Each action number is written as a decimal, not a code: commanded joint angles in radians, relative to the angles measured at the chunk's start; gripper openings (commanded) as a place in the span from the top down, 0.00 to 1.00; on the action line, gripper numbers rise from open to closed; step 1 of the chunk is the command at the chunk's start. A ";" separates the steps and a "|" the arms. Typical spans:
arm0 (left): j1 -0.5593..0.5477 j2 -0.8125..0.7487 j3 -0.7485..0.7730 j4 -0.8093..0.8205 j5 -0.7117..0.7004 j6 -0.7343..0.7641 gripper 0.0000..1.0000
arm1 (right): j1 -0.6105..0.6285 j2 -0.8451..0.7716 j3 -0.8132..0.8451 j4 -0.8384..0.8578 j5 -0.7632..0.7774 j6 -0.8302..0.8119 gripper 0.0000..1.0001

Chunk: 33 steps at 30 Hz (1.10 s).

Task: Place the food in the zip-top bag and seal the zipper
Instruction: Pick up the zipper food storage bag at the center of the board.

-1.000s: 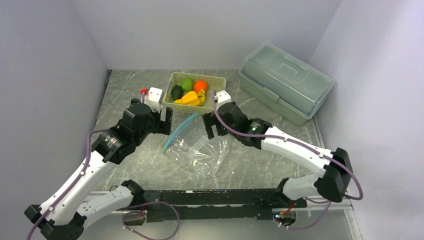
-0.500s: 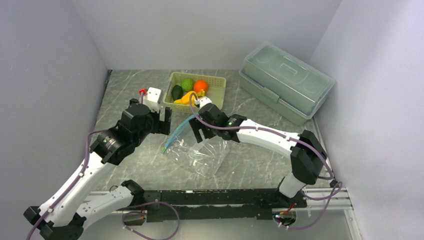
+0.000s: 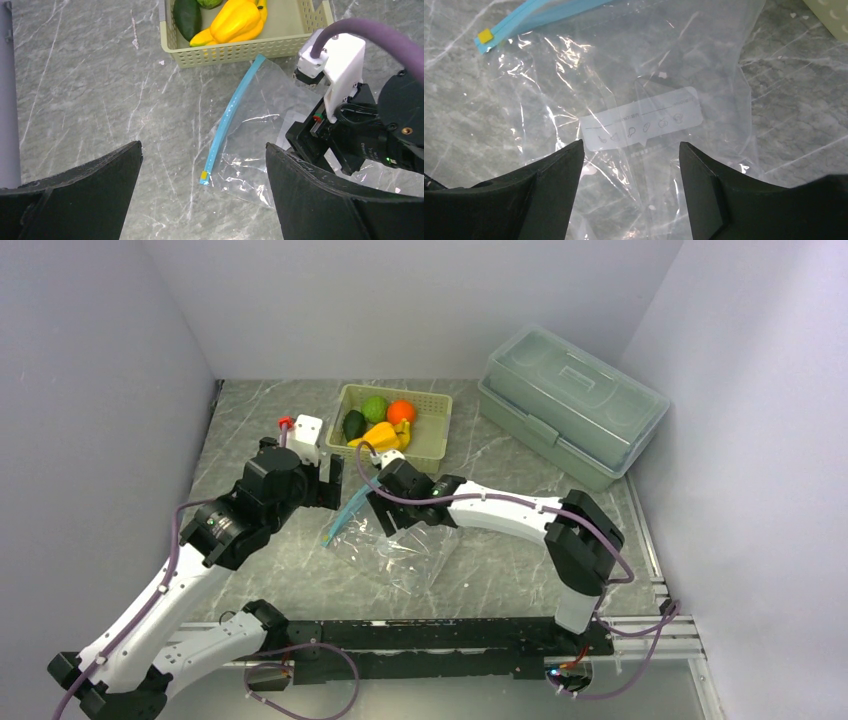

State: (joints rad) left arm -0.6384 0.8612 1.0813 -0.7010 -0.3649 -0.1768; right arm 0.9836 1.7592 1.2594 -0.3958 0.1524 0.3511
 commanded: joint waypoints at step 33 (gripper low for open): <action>-0.003 0.019 0.011 0.017 -0.034 0.008 0.01 | 0.013 -0.099 -0.157 0.124 0.081 0.012 1.00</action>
State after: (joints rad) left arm -0.6384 0.8753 1.0813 -0.7010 -0.3687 -0.1768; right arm 0.9920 1.7699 1.1397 -0.3553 0.2050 0.3702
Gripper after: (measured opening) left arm 0.989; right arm 0.010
